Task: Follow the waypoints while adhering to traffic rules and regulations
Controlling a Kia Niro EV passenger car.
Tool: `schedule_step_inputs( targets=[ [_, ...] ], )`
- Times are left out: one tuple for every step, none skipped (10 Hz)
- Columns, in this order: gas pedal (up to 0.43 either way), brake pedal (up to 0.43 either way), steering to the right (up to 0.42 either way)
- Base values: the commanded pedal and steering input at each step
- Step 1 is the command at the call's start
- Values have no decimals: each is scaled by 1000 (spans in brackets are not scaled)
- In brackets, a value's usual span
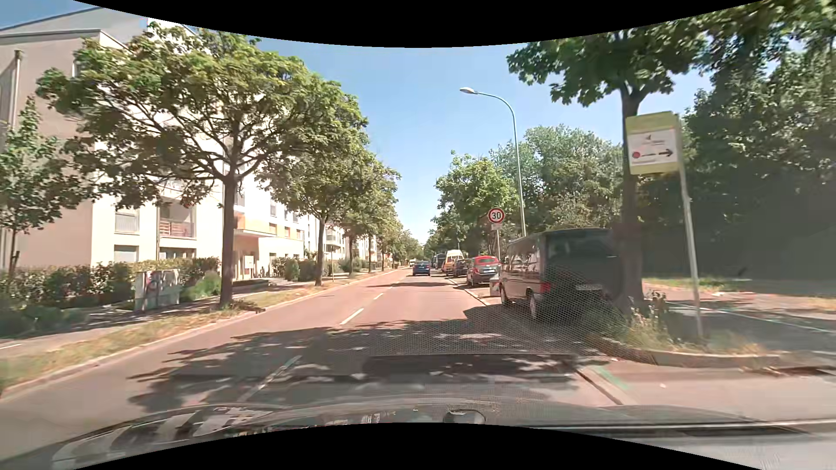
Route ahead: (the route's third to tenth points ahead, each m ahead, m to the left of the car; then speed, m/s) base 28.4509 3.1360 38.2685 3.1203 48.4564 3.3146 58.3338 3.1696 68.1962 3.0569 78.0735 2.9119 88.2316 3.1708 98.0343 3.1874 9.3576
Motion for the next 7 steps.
schedule_step_inputs(
  targets=[
    [0, 0, -8],
    [0, 0, -8],
    [0, 0, -8],
    [0, 0, -8],
    [0, 0, -8],
    [0, 0, -8],
    [0, 0, -8]
  ],
)
